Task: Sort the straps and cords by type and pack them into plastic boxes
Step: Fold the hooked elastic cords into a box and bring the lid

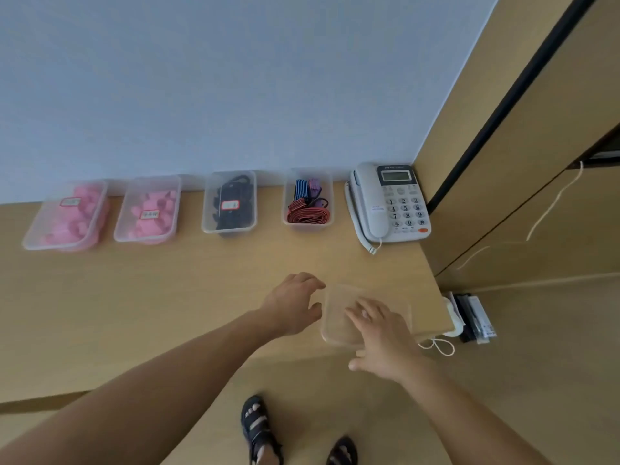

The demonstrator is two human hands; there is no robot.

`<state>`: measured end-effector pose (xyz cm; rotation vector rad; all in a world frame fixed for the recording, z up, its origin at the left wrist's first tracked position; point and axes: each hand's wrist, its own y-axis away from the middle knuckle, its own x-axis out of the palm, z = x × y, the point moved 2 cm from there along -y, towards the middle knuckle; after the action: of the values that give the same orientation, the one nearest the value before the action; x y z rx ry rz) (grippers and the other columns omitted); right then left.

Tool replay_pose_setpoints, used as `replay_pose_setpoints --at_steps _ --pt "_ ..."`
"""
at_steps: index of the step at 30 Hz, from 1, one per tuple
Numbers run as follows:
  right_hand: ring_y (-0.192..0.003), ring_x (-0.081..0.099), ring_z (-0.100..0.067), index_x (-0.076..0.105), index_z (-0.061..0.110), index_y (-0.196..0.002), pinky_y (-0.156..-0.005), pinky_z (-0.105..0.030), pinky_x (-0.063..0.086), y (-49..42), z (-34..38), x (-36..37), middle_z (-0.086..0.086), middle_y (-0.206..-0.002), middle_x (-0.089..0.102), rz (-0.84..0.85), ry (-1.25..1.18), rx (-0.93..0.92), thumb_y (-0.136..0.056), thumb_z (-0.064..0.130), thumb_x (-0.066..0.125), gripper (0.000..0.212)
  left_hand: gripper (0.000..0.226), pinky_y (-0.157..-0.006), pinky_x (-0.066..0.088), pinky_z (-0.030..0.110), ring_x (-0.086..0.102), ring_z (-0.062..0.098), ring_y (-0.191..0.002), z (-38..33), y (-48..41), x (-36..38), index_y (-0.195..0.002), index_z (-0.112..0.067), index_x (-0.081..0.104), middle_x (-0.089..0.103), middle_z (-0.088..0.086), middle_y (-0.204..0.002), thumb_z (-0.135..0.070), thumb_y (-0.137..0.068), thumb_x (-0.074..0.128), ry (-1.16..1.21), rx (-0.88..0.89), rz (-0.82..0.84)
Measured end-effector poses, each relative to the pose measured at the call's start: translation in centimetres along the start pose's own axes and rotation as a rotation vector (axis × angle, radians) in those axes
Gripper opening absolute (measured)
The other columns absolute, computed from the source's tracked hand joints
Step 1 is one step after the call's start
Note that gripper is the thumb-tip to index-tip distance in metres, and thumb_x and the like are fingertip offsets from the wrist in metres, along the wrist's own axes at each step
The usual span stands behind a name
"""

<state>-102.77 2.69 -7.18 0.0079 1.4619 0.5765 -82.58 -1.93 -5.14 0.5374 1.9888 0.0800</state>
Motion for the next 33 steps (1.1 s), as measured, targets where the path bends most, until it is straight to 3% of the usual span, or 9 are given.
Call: replay_pose_setpoints --at_steps 4,7,9,11,15,21,25,29,33 --pt "-0.143 0.022 -0.023 0.031 0.029 -0.146 -0.105 -0.04 0.036 0.2 -0.6 0.9 0.0 -0.158 0.023 -0.088 0.008 -0.038 -0.084 0.049 0.065 0.073 0.041 -0.101 0.042 0.031 0.052 0.022 -0.122 -1.2 1.0 1.2 -0.13 -0.018 0.059 0.057 0.002 -0.132 -0.031 -0.091 0.059 0.133 -0.176 -0.091" --pt "-0.142 0.028 -0.024 0.034 0.027 -0.148 -0.107 -0.038 0.035 -0.3 -0.7 0.4 -0.003 -0.158 0.029 -0.089 -0.036 -0.041 -0.092 0.055 0.049 0.064 0.021 -0.074 0.048 0.03 0.064 0.025 -0.092 -1.7 1.6 1.5 -0.097 -0.011 0.064 0.066 0.007 -0.097 -0.03 -0.092 0.06 0.332 -0.414 -0.152" --pt "-0.139 0.035 -0.024 0.036 0.026 -0.148 -0.106 -0.037 0.035 -0.4 -0.6 -0.2 -0.003 -0.155 0.036 -0.122 -0.07 -0.043 -0.096 0.056 0.042 0.061 0.031 -0.056 0.045 0.028 0.066 0.025 -0.072 -2.2 2.1 1.7 -0.088 -0.009 0.06 0.069 0.008 -0.085 -0.039 -0.095 0.056 0.548 -0.53 -0.063" --pt "-0.132 0.045 -0.024 0.042 0.025 -0.144 -0.101 -0.037 0.039 -0.2 -0.3 -0.9 -0.002 -0.147 0.047 -0.167 -0.108 -0.062 -0.097 0.055 0.041 0.056 0.039 -0.048 0.044 0.025 0.067 0.026 -0.066 -3.3 2.4 1.9 -0.098 -0.003 0.059 0.071 0.014 -0.09 -0.041 -0.098 0.053 0.854 -0.571 0.037" --pt "-0.119 0.053 -0.025 0.045 0.025 -0.134 -0.089 -0.037 0.046 0.5 0.2 -2.1 0.002 -0.132 0.053 -0.179 -0.199 -0.108 -0.095 0.053 0.043 0.048 0.008 -0.051 0.046 0.029 0.068 0.026 -0.075 -5.3 2.0 0.8 -0.09 -0.007 0.05 0.071 0.018 -0.101 -0.011 -0.097 0.052 1.059 -0.479 -0.04" --pt "-0.128 0.042 -0.02 0.046 0.021 -0.139 -0.095 -0.031 0.039 0.9 -1.5 -5.1 0.006 -0.14 0.046 -0.299 -0.375 -0.068 -0.094 0.05 0.049 0.053 0.015 -0.047 0.044 0.026 0.071 0.024 -0.066 -6.2 1.6 -2.2 -0.109 -0.004 0.05 0.074 0.013 -0.097 -0.002 -0.095 0.047 1.034 -0.429 -0.115" --pt "-0.125 0.043 -0.02 0.041 0.02 -0.141 -0.092 -0.033 0.038 0.3 -2.7 -7.6 0.002 -0.137 0.046 -0.398 -0.514 0.051 -0.091 0.052 0.054 0.061 0.016 -0.045 0.04 0.025 0.069 0.025 -0.061 -6.5 1.5 -4.7 -0.103 -0.009 0.045 0.076 0.011 -0.085 0.001 -0.092 0.05 1.023 -0.342 -0.196" --pt "-0.088 0.06 -0.012 0.047 0.018 -0.138 -0.073 -0.024 0.042 -0.9 -2.6 -9.3 0.001 -0.098 0.062 -0.28 -0.876 0.169 -0.083 0.041 0.073 0.065 0.014 -0.046 0.044 0.025 0.068 0.02 -0.058 -6.4 1.4 -6.8 -0.109 -0.009 0.046 0.076 0.01 -0.082 -0.008 -0.097 0.054 1.034 -0.292 -0.384" --pt "-0.051 0.057 -0.003 0.06 0.008 -0.115 -0.053 -0.018 0.044 -2.9 -1.6 -10.4 -0.001 -0.073 0.059 -0.263 -1.153 0.223 -0.085 0.02 0.074 0.035 0.023 -0.047 0.045 0.028 0.068 0.02 -0.057 -4.7 1.2 -7.6 -0.114 -0.003 0.048 0.073 0.016 -0.088 -0.009 -0.095 0.06 1.088 -0.382 -0.525"
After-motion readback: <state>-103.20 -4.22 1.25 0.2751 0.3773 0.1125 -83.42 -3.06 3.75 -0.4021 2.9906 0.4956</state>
